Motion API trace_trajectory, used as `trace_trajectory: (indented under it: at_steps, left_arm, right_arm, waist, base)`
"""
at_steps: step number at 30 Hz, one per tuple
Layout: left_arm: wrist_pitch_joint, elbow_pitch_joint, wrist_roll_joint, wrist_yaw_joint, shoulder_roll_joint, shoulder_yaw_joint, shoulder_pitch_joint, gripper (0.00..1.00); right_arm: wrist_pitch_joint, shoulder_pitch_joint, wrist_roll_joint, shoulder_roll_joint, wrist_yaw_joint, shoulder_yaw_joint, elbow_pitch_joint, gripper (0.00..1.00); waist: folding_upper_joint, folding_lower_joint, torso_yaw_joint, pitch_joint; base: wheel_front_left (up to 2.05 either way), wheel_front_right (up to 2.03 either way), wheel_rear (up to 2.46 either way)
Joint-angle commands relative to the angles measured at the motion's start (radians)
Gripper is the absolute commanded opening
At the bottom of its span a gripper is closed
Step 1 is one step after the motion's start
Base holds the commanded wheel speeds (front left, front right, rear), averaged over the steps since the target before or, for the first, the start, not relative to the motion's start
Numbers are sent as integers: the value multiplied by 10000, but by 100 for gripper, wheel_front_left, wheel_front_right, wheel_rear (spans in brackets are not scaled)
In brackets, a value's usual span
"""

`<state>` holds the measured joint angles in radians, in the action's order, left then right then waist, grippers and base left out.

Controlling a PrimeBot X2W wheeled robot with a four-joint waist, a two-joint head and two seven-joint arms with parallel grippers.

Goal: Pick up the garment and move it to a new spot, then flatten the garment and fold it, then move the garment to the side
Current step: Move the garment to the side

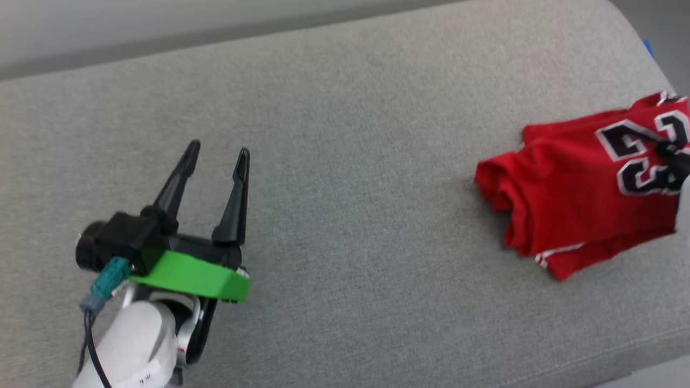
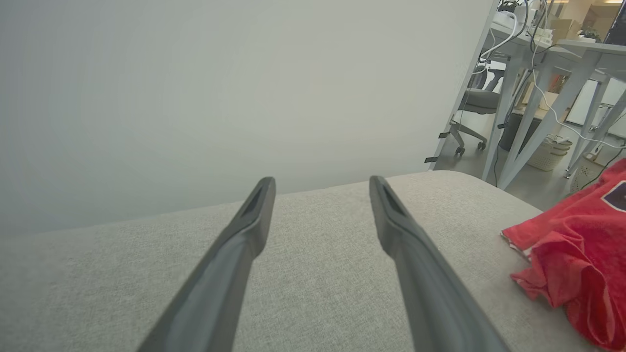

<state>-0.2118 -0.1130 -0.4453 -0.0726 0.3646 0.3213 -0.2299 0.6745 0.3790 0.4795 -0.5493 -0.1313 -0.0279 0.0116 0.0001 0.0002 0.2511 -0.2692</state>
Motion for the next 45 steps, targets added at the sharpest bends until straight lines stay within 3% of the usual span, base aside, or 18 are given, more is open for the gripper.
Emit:
trace_trajectory:
  at_steps: [1,9,18,19,21,22,29,36,45]
  left_arm:
    - [79,-141,181,120,160,24,-401,100]
    - [513,-814,522,460,479,226,-1641,100]
    - [659,-1050,677,637,596,353,-2373,100]
    - [649,-1033,677,647,594,363,-2406,100]
    - [612,-979,667,662,588,373,-2452,100]
    - [588,-938,659,670,585,380,-2469,100]
    - [351,-568,567,686,426,473,-2485,100]
    - [-15,-9,389,654,97,602,-2153,100]
    - [-353,809,-203,258,-410,280,-794,100]
  right_arm:
    - [-241,473,59,-99,6,171,-458,0]
    - [-1432,2013,-496,-993,6,991,-2942,0]
    - [-3248,3213,-2298,-822,6,2314,-4649,0]
    - [-3461,3293,-2556,-746,6,2506,-4821,6]
    - [-3846,3458,-3039,-550,6,2917,-5217,88]
    - [-4001,3542,-3307,-458,6,3130,-5441,100]
    - [-5218,3768,-4675,-58,6,3988,-6331,100]
    - [-6699,3407,-6465,66,6,5205,-6652,100]
    - [-8765,2360,-5269,854,6,4545,-7101,100]
  waist:
    - [-1,-2,443,-1754]
    - [-1,-2,111,-3281]
    - [-1,-2,-202,-4290]
    - [-1,-2,-229,-4322]
    - [-1,-2,-276,-4352]
    - [-1,-2,-300,-4349]
    - [-1,-2,-474,-3952]
    - [-1,-2,-807,-2843]
    - [-1,-2,-1003,-929]
  base:
    - [0,0,0]
    - [0,0,0]
    - [0,0,0]
    - [0,0,0]
    - [0,0,0]
    - [0,0,0]
    - [0,0,0]
    - [0,0,0]
    - [0,0,0]
